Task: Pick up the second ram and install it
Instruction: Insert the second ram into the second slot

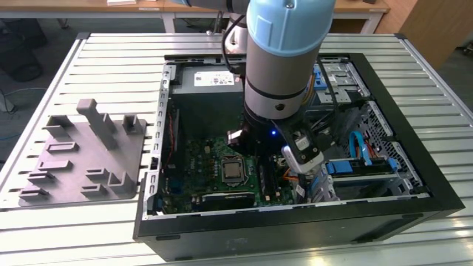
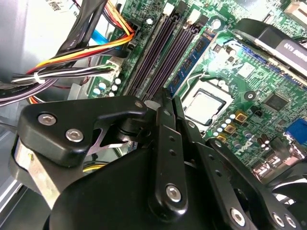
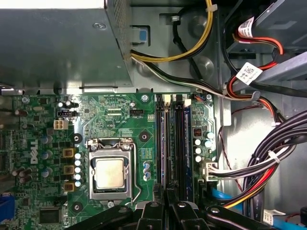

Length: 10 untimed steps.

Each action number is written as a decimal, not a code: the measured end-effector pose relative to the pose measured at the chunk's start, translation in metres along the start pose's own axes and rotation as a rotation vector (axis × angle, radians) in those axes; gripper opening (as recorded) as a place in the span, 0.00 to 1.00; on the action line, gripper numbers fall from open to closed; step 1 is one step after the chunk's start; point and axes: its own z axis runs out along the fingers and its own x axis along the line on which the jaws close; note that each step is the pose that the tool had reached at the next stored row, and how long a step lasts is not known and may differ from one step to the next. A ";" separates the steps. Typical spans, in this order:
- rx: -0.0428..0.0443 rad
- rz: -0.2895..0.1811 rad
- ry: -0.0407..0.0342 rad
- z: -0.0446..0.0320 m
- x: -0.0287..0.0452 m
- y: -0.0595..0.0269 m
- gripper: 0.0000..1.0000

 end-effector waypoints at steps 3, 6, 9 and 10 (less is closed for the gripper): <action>0.0045 0.000 -0.0001 0.0004 -0.0002 0.0000 0.14; 0.0075 0.000 -0.0003 0.0015 -0.0018 -0.0001 0.14; 0.0093 0.000 -0.0003 0.0034 -0.0040 -0.0001 0.14; 0.0105 0.000 -0.0003 0.0042 -0.0044 -0.0002 0.14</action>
